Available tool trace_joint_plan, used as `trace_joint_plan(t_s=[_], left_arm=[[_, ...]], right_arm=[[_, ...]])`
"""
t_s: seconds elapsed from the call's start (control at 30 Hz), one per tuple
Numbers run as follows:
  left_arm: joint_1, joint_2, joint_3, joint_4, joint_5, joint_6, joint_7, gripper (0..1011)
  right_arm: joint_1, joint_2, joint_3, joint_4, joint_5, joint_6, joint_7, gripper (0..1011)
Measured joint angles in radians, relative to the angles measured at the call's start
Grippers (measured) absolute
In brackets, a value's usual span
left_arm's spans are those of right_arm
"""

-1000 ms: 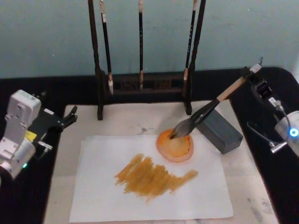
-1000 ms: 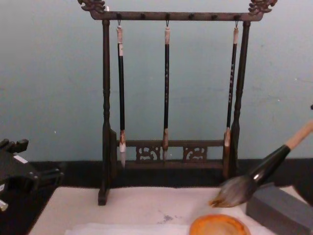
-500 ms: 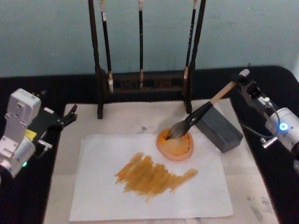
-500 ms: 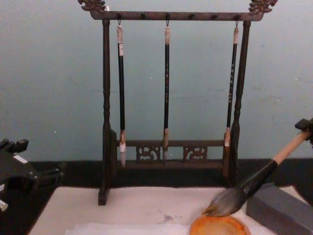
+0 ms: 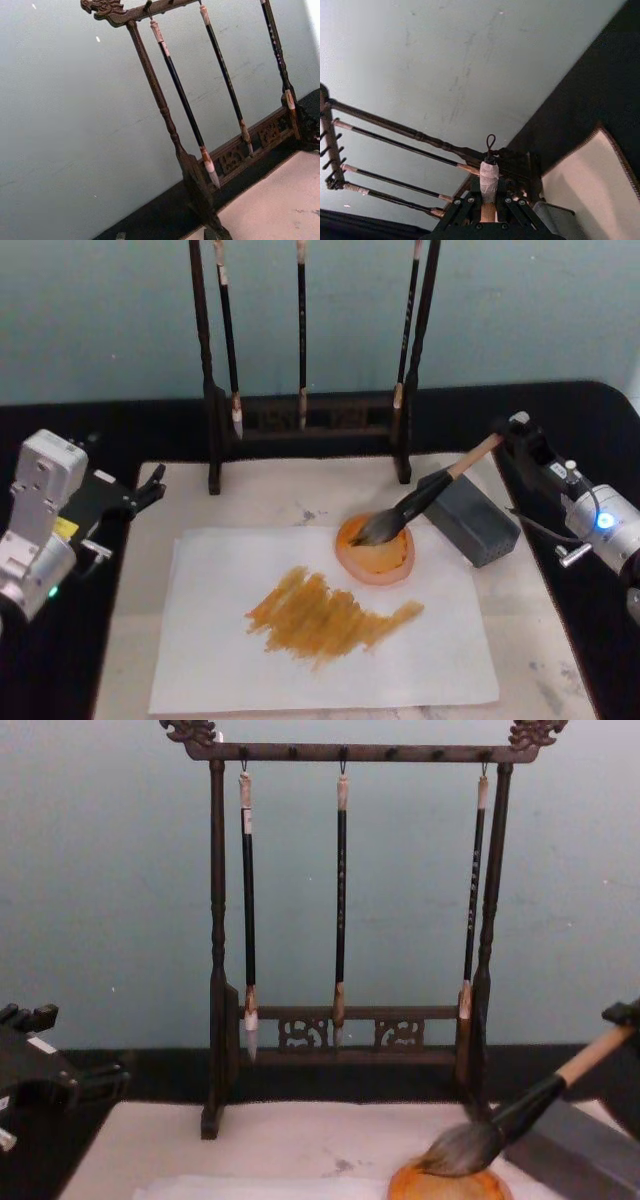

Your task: Pick up the brush from the inkstone, write on the paper, then place the brush back to its original position.

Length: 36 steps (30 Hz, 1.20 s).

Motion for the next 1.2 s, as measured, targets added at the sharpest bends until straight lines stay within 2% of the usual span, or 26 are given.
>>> trace_joint_plan(t_s=[0.33, 1.2], left_arm=[[0.000, 0.000, 0.000, 0.000, 0.000, 0.000, 0.000, 1009], [0.000, 0.000, 0.000, 0.000, 0.000, 0.000, 0.000, 1009]], right_arm=[[0.016, 0.009, -0.023, 0.036, 0.020, -0.003, 0.000, 163], [0.053, 0.046, -0.107, 0.069, -0.002, -0.068, 0.026, 163]])
